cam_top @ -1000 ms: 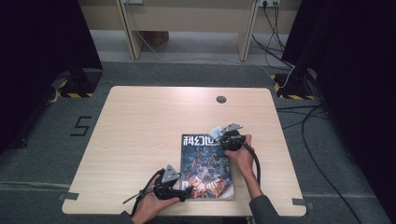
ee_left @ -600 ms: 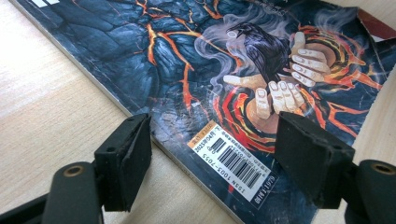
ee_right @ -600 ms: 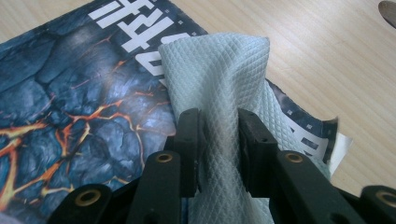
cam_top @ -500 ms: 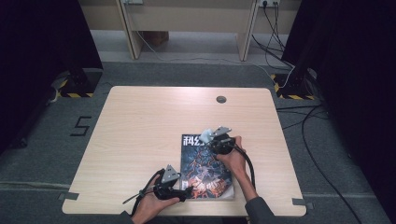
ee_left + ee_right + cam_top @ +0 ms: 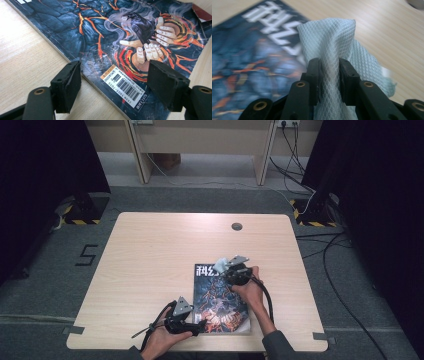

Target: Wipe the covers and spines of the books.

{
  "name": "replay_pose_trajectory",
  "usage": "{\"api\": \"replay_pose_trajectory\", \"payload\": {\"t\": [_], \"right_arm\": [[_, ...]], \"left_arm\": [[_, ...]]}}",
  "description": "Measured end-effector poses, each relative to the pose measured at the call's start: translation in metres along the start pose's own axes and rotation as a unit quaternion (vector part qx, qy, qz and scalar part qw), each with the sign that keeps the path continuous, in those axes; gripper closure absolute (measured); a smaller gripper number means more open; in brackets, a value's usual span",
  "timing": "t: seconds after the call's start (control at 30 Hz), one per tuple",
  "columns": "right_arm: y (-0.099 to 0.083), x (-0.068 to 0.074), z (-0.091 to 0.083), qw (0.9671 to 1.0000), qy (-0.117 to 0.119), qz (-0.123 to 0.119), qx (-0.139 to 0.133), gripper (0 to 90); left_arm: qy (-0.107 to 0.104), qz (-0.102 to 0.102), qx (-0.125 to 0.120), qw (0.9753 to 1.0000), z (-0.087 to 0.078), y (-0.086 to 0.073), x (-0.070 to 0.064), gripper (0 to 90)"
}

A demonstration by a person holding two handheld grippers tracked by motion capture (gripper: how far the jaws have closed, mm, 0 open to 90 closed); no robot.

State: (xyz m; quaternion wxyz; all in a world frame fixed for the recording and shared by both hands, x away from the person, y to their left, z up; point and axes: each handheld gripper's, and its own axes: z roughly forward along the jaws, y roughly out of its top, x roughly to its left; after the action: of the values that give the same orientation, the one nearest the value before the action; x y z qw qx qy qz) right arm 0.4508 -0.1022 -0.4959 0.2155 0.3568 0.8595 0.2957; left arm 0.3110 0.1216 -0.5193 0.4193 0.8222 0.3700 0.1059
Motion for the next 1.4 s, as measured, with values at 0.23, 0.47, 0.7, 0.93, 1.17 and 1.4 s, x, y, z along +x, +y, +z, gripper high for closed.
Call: {"api": "replay_pose_trajectory", "payload": {"t": [0.23, 0.47, 0.7, 0.93, 1.17, 1.4], "right_arm": [[0.004, 0.003, 0.004, 1.0000, 0.005, 0.005, -0.005, 69.9], [-0.006, -0.022, 0.000, 0.9979, -0.038, 0.052, 0.003, 66.2], [-0.005, -0.019, -0.001, 0.9976, -0.054, 0.042, 0.009, 65.9], [0.015, 0.010, 0.011, 0.9999, -0.015, 0.000, 0.004, 65.2], [0.026, 0.018, 0.019, 1.0000, -0.001, 0.001, 0.004, 64.9], [0.038, 0.031, 0.027, 0.9994, 0.034, 0.000, 0.002, 65.1]], "left_arm": [[0.000, 0.000, -0.002, 1.0000, 0.000, 0.000, 0.000, 26.5], [-0.001, 0.000, -0.002, 1.0000, 0.000, -0.001, 0.000, 26.5], [-0.001, 0.000, -0.002, 1.0000, 0.000, 0.000, 0.000, 26.4], [-0.001, -0.001, -0.004, 1.0000, 0.000, -0.001, 0.000, 26.4], [-0.001, 0.000, -0.005, 1.0000, 0.000, -0.001, 0.000, 26.5], [-0.001, 0.001, -0.005, 1.0000, 0.000, -0.001, 0.000, 26.4]]}}
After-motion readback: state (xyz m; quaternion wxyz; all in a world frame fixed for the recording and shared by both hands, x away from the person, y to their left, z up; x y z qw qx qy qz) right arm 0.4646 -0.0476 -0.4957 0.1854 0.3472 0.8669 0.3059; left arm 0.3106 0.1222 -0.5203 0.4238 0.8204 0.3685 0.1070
